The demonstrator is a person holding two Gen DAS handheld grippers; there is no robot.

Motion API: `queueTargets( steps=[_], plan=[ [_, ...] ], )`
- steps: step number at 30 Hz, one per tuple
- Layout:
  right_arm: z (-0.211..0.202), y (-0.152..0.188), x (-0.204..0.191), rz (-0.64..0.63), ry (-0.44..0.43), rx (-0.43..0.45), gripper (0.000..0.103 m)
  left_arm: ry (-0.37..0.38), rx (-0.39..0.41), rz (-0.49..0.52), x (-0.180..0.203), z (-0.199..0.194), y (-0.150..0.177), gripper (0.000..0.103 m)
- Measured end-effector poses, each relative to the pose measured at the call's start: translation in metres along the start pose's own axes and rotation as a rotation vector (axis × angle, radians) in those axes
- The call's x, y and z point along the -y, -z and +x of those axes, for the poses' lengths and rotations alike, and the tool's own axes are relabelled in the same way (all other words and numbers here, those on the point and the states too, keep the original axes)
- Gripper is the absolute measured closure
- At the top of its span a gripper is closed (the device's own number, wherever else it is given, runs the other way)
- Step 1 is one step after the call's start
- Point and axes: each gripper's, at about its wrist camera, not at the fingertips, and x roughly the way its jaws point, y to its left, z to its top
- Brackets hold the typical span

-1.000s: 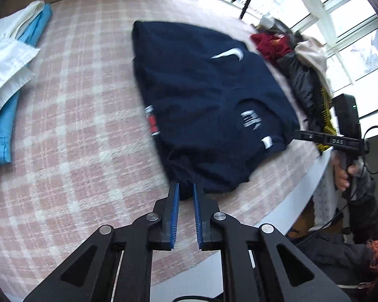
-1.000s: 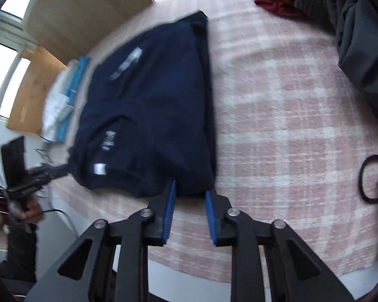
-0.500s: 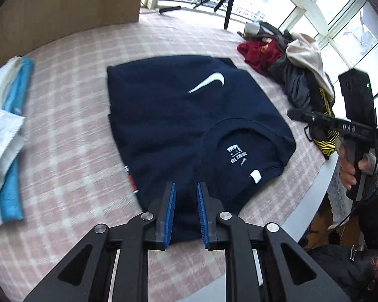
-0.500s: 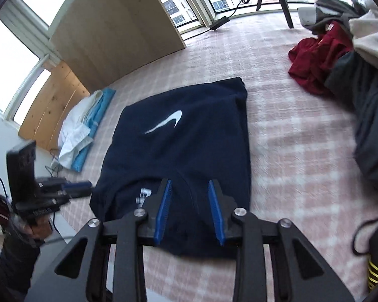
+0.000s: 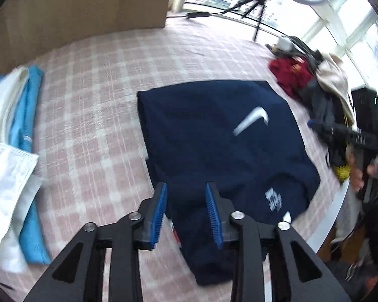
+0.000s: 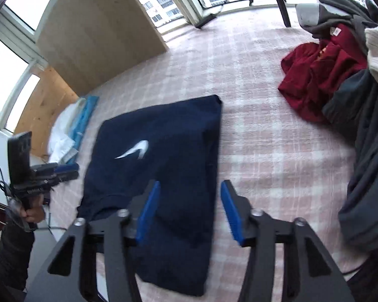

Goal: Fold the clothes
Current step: 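Grasp the folded navy sweatshirt edge with both grippers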

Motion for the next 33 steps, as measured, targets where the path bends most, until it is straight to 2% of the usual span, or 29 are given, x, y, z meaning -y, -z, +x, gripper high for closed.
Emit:
queueTargets(
  steps=[5, 7, 9, 10, 12, 18, 21, 24, 28, 31, 33],
  plan=[
    [0.026, -0.003, 0.016, 0.045, 0.004, -0.087, 0.05, -0.012, -0.042, -0.04, -0.003, 0.025, -0.009, 0.063],
    [0.028, -0.002, 0.02, 0.05, -0.027, -0.074, 0.04, -0.033, -0.049, -0.05, -0.004, 0.032, -0.011, 0.063],
    [0.029, -0.002, 0.023, 0.051, -0.061, -0.047, 0.035, -0.046, -0.053, -0.066, -0.007, 0.037, -0.013, 0.062],
    [0.028, -0.001, 0.023, 0.051, -0.082, -0.032, 0.027, -0.043, -0.054, -0.075, -0.008, 0.038, -0.012, 0.062],
    [0.03, 0.001, 0.018, 0.013, -0.078, -0.02, 0.02, -0.04, -0.052, -0.086, -0.009, 0.042, -0.012, 0.06],
    [0.035, 0.009, -0.006, -0.164, 0.038, -0.025, 0.02, -0.06, -0.044, -0.063, 0.006, 0.051, -0.015, 0.057],
    [0.036, 0.009, -0.01, -0.173, 0.09, -0.039, 0.02, -0.072, -0.032, -0.082, 0.008, 0.051, -0.014, 0.057],
    [0.035, 0.01, -0.013, -0.184, 0.09, -0.043, 0.02, -0.062, -0.036, -0.083, 0.013, 0.055, -0.013, 0.057],
    [0.039, 0.014, -0.021, -0.238, 0.086, -0.06, 0.022, -0.072, -0.042, -0.039, 0.026, 0.063, -0.011, 0.051],
    [0.043, 0.015, -0.029, -0.277, 0.071, -0.079, 0.024, -0.025, -0.054, -0.016, 0.036, 0.068, -0.012, 0.049],
    [0.044, 0.016, -0.031, -0.284, 0.059, -0.082, 0.031, -0.034, -0.054, 0.014, 0.044, 0.072, -0.013, 0.049]
  ],
)
